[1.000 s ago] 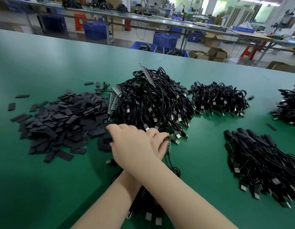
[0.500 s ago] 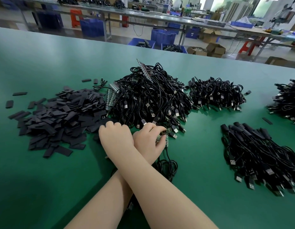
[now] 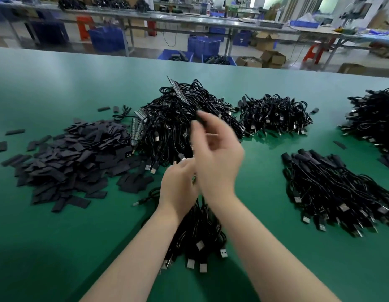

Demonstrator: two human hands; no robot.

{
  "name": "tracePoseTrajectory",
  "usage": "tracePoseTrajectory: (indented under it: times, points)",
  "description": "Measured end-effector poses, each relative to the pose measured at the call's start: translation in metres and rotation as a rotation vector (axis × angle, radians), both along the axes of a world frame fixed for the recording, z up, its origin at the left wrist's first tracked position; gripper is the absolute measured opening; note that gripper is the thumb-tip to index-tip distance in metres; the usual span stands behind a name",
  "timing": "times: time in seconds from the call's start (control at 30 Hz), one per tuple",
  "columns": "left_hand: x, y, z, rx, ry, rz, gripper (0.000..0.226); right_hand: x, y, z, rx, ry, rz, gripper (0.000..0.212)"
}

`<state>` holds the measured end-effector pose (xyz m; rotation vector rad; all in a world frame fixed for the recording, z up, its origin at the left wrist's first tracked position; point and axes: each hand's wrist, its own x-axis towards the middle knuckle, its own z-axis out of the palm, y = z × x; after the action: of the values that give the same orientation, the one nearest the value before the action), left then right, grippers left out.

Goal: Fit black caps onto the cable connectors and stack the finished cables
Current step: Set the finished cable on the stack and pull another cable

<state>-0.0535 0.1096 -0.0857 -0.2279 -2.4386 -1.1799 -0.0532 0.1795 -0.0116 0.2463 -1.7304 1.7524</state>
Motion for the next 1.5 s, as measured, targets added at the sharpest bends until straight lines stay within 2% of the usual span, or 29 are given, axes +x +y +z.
tracePoseTrajectory:
  times: [0.1,0.3,0.5,0.67,0.87,1.03,1.2,1.3,1.5]
  points:
    - [-0.001,-0.001,0.002,0.005,0.078,0.022,0.025,-0.007,0.048,-0.019,-0.094,-0.16,-0.068,0.021]
    - [0.002,0.001,0.0,-0.034,0.053,0.015,0.026,-0.003,0.083,-0.069,-0.033,-0.39,-0.14,0.023]
    - [0.004,0.006,0.001,-0.016,0.091,-0.004,0.024,-0.001,0.09,-0.076,-0.028,-0.413,0.005,0.029]
    - [0.005,0.007,0.002,-0.015,0.081,-0.04,0.025,0.003,0.091,-0.077,-0.173,-0.427,0.158,0.022]
    - [0.008,0.007,0.001,0.034,0.051,-0.064,0.021,0.004,0.09,-0.078,-0.244,-0.49,0.227,0.019]
    - [0.009,0.007,0.002,0.028,-0.013,-0.126,0.015,0.006,0.09,-0.077,-0.241,-0.511,0.253,0.019]
    - [0.007,0.005,0.0,0.036,-0.085,-0.125,0.032,0.006,0.09,-0.077,-0.249,-0.515,0.256,0.016]
    - [0.007,0.004,0.001,0.038,-0.099,-0.13,0.027,0.006,0.09,-0.077,-0.233,-0.518,0.256,0.013]
    - [0.004,0.002,0.0,0.05,-0.114,-0.137,0.025,0.005,0.091,-0.077,-0.169,-0.493,0.375,0.027]
